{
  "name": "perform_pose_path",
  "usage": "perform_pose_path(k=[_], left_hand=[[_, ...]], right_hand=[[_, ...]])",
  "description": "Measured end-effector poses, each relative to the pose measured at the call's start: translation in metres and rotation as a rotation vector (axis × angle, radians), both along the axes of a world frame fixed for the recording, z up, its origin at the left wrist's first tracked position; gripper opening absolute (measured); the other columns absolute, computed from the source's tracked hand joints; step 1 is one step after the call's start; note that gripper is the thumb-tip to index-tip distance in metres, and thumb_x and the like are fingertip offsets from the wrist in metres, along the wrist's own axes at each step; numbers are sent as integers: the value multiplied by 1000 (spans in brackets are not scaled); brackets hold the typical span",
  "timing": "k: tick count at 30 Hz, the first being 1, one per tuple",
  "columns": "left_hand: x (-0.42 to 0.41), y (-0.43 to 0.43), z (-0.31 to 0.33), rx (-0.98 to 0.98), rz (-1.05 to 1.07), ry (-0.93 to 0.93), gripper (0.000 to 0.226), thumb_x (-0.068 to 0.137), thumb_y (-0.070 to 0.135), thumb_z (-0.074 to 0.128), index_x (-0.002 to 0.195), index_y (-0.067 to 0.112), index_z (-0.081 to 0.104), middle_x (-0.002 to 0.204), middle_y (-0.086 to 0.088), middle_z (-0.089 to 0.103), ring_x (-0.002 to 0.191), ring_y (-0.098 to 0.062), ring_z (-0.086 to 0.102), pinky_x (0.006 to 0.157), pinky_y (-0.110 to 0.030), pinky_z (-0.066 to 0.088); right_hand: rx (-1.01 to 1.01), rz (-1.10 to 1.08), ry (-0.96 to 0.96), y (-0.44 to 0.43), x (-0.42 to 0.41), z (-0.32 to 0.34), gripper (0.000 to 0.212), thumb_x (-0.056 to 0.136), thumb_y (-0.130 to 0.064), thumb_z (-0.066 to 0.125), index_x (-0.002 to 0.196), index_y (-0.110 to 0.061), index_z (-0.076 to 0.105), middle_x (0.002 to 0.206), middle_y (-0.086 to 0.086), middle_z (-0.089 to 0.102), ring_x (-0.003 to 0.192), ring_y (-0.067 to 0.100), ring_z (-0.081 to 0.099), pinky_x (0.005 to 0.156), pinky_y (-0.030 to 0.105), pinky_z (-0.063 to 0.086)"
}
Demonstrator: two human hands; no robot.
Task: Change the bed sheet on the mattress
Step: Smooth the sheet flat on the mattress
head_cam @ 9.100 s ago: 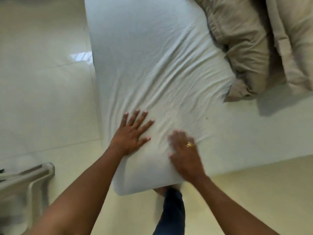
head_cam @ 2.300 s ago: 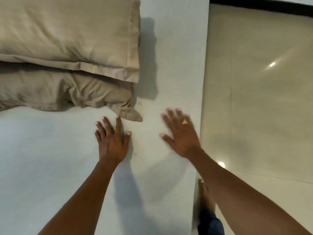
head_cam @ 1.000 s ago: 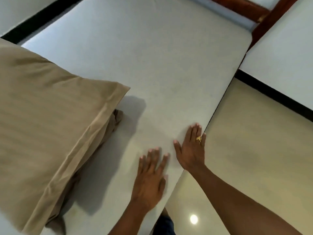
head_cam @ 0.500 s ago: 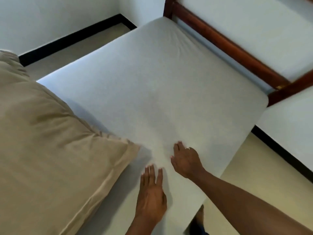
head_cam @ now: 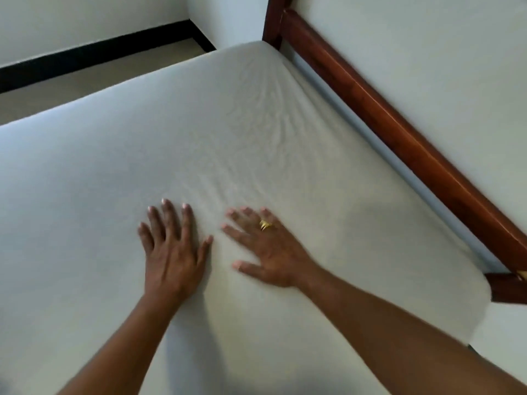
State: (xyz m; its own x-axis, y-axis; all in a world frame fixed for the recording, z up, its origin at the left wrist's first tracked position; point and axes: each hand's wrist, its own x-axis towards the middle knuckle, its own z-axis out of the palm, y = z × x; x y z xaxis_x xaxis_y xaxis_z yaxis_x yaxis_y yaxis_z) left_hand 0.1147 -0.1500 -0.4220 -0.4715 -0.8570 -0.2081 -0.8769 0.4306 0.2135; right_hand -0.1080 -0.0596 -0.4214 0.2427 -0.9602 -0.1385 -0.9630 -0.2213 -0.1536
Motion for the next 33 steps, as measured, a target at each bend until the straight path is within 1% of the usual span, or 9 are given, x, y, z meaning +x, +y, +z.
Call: perform_pose_path(k=[3, 7, 12, 17, 20, 24, 25, 29, 33], left_hand=[[-74, -57, -8, -21, -38, -23, 75, 95, 71, 8, 160, 36, -6, 167, -11, -17, 150, -43, -22, 116, -71, -7], [-153, -113, -8, -46, -54, -62, 69, 95, 75, 9, 155, 49, -12, 167, -8, -20, 149, -47, -23, 110, -79, -5], [-178, -126, -8, -74, -35, -102, 69, 95, 75, 6, 153, 49, -20, 165, -9, -28, 146, -48, -28, 107, -82, -6], [-181, -130, -4, -40, -28, -132, 70, 95, 75, 7, 152, 48, -22, 164, -9, -30, 146, -49, -28, 107, -82, -4], [-181, -127, -3, -31, -26, -138, 70, 95, 74, 5, 153, 47, -20, 164, -10, -28, 146, -49, -27, 106, -82, -3], [-178, -130, -9, -70, -28, -140, 69, 94, 74, 5, 153, 48, -19, 165, -9, -27, 147, -49, -25, 106, -82, -4], [-180, -129, -10, -57, -32, -132, 69, 95, 74, 7, 154, 49, -18, 165, -9, -27, 147, -49, -25, 106, -82, -5], [-180, -123, -6, -37, 4, -100, 68, 96, 73, 10, 154, 49, -17, 165, -8, -25, 148, -45, -26, 108, -80, -8], [-202, -75, 5, 25, 60, -57, 77, 91, 81, 10, 155, 47, -15, 165, -12, -24, 148, -47, -25, 107, -81, -5]], right_hand=[[-53, -256, 81, -59, -128, -8, 75, 98, -69, 30, 163, -33, 14, 172, -3, 5, 158, 23, 7, 123, 55, 15], [-32, -699, 150, -132, -209, 4, 73, 102, -65, 17, 163, -28, 3, 172, 5, -3, 157, 32, -3, 126, 57, 3], [-46, -91, 49, -221, -181, 15, 68, 102, -61, 25, 163, -33, 10, 172, 0, 4, 158, 22, 5, 127, 50, 8], [-33, -686, 21, -243, -229, 9, 79, 99, -70, 17, 164, -27, 4, 172, -1, 1, 158, 28, 2, 126, 51, 7], [-21, -817, 51, -256, -200, 20, 80, 102, -60, 23, 163, -13, 3, 171, 9, -1, 157, 33, 2, 126, 53, 7], [-80, -244, 53, -237, -147, 10, 73, 100, -58, 32, 163, -26, 15, 171, 3, 8, 157, 27, 8, 123, 54, 12], [-93, -224, 49, -225, -157, 5, 72, 99, -60, 31, 163, -30, 17, 171, 0, 11, 157, 25, 10, 123, 54, 14], [-102, -863, 21, -190, -223, -2, 77, 99, -67, 19, 163, -25, 11, 171, 4, 12, 156, 28, 13, 126, 50, 12], [8, -1120, -52, -159, -241, 15, 84, 100, -68, 21, 163, -14, 8, 169, 17, 13, 155, 36, 16, 125, 54, 13]])
